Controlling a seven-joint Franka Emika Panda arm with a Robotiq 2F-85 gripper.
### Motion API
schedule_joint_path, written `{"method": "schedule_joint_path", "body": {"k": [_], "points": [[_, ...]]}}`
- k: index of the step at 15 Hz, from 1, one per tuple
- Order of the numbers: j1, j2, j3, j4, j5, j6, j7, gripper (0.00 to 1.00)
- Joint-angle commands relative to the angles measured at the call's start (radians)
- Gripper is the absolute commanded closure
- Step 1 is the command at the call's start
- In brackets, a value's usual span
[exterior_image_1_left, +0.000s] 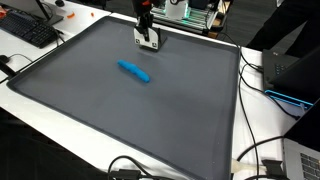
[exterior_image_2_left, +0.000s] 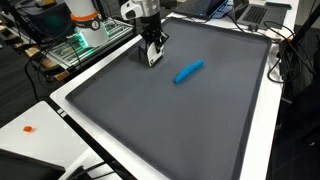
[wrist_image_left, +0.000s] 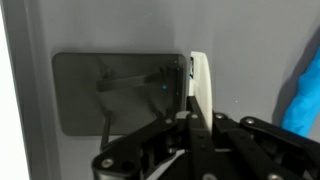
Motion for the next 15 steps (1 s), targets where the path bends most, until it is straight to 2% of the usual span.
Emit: {"method": "schedule_joint_path", "body": {"k": [1,4,5,7,12,15], "points": [[0.002,-0.099,-0.001,-0.009,-0.029,-0.066,0.012,0.99],[0.005,-0.121,0.011,0.05,-0.037,-0.192,-0.035,0.99],[0.0,-0.119,0.019,0.074,-0.079,-0.232,-0.015,0.99],[0.007,-0.106,0.031,0.134,-0.13,-0.314,-0.067,0.99],[0.03,-0.045,0.061,0.292,-0.233,-0.443,-0.2,0.99],[0.048,0.015,0.07,0.378,-0.269,-0.479,-0.309,0.99]]}}
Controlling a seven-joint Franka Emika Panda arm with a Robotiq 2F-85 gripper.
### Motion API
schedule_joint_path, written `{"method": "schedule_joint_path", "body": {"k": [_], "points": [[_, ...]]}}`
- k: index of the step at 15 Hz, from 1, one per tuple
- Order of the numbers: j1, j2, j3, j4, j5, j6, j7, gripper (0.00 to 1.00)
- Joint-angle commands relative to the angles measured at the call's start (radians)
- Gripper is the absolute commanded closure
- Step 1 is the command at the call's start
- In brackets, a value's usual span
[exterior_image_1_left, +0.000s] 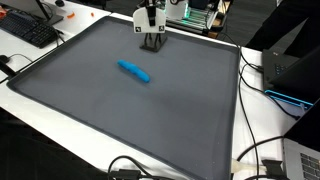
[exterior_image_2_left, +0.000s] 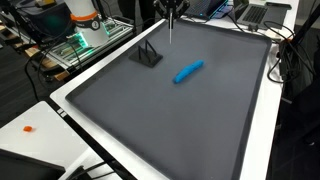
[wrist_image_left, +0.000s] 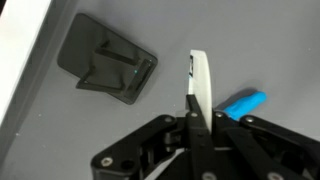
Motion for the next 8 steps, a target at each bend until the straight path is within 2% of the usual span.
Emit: {"method": "schedule_joint_path", "body": {"k": [1,8], "points": [[0.02,0.091,0.007,0.115,-0.06,-0.06,-0.124,0.99],[0.06,0.241,0.002,0.284,-0.147,-0.08,-0.412,0.99]]}}
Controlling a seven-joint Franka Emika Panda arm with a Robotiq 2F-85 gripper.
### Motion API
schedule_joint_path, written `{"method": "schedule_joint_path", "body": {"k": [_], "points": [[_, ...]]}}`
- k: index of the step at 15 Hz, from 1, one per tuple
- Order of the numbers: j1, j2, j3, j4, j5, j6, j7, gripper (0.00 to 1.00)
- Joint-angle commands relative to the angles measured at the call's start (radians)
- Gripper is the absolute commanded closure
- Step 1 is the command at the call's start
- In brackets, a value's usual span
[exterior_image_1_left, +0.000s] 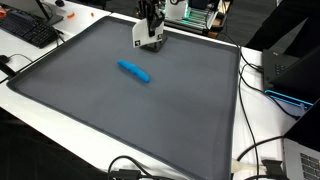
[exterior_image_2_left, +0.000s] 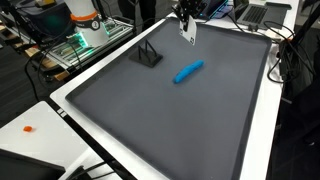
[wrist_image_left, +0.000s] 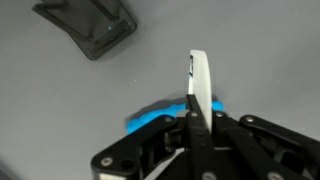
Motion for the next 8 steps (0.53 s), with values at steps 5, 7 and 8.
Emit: {"method": "schedule_joint_path", "body": {"k": [5,7,8], "points": [[0.04,0.157,-0.018,0.181,-0.107,-0.067,-0.322,0.99],[0.045,0.187,-0.019,0.213,-0.125,-0.076,-0.403,0.99],[0.048,0.198,-0.022,0.226,-0.132,-0.083,-0.429,0.99]]}}
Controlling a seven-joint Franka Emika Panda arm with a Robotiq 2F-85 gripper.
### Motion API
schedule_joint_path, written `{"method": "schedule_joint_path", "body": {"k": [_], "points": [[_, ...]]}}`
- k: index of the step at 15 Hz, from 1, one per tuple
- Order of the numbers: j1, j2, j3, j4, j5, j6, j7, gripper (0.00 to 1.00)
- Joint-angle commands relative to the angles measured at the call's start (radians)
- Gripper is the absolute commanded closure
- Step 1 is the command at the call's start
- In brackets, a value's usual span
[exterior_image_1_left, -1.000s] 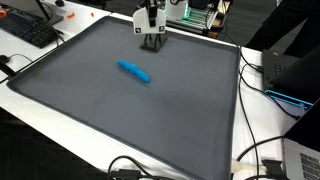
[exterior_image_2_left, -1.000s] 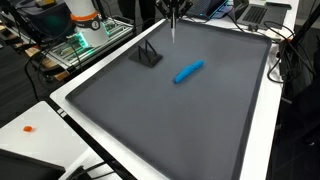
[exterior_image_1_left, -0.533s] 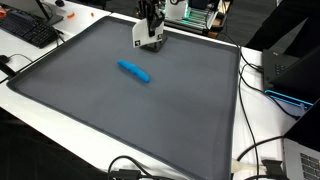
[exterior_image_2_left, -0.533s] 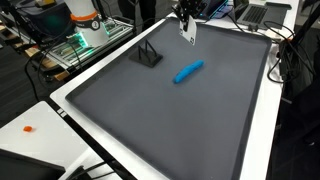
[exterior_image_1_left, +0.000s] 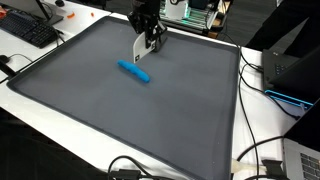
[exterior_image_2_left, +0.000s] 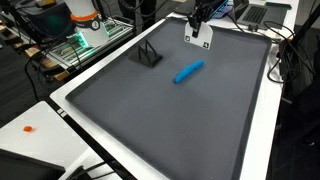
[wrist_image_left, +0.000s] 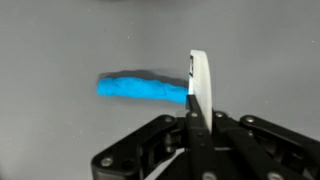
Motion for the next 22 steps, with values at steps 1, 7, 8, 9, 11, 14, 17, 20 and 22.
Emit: {"method": "schedule_joint_path", "body": {"k": [1,7,8,9,11,14,17,20,22], "points": [[0.019,0.014,-0.019,0.017,-0.002,-0.008,-0.038,0.96],[0.022,0.045,-0.02,0.054,-0.009,-0.022,-0.083,0.96],[0.022,0.045,-0.02,0.054,-0.009,-0.022,-0.083,0.96],[0.022,0.045,-0.02,0.055,-0.009,-0.023,-0.083,0.96],[0.023,0.056,-0.017,0.057,-0.005,-0.018,-0.087,0.99],[0.026,0.076,-0.016,0.07,0.003,-0.013,-0.085,0.99],[0.027,0.1,-0.017,0.086,0.018,-0.023,-0.083,0.99],[0.028,0.132,-0.02,0.112,0.022,-0.024,-0.084,0.99],[0.029,0.154,-0.023,0.129,0.018,-0.022,-0.088,0.99]]}}
